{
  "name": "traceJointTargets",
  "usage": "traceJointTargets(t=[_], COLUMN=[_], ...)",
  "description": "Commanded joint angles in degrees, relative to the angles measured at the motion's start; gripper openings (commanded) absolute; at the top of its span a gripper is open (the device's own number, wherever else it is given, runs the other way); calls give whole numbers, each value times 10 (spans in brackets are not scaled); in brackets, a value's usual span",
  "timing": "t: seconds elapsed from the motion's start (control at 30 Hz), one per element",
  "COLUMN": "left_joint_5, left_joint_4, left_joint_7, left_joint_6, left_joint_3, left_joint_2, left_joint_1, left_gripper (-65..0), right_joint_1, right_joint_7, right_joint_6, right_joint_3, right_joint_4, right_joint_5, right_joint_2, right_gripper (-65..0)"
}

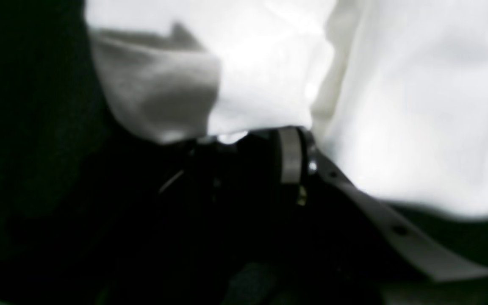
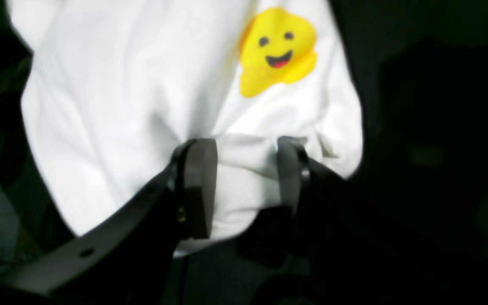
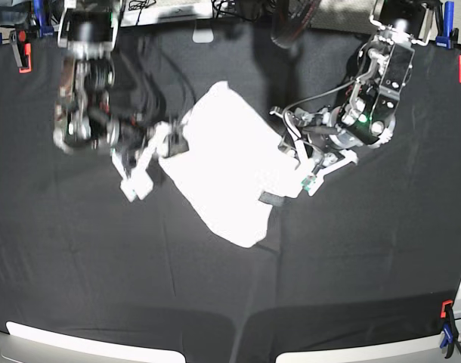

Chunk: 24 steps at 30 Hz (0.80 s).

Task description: Layout the t-shirt on the table in an organized manner, then fold the t-shirt properly

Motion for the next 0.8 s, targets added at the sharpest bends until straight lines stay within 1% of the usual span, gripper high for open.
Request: traceJointTargets(t=[0.0,0.23,0.33,0.43,0.5,0.63,0.77], left_joint_5=[-8,-8,-8,-11,-27,-27,-16], left_joint_4=[8,8,8,8,8,8,8], left_joint_7=[-12,-20,-20,-17,-15,-5,2], left_joint_6=[0,0,0,0,0,0,0], left_joint_3=[-2,-2,-2,-2,-2,-2,-2], left_joint_2=[0,0,0,1,1,1,1], left_joint_1=[-10,-14,-18,-17,-17,-17,-17], left_gripper=[-452,-452,-452,-452,-452,-452,-452], right_joint_1=[-8,-92,-123,-150,-163,-172,-170], right_joint_7=[-14,-14,-14,-14,-14,-14,-14], right_joint_6=[4,4,4,4,4,4,4], right_joint_3=[-1,-1,-2,-20,-43,-87,-93], right_joint_4=[24,118,138,150,155,158,166], right_joint_5=[11,58,88,106,108,89,89], right_joint_2=[3,1,1,2,1,2,3], right_gripper=[-410,-410,-410,-410,-410,-410,-410])
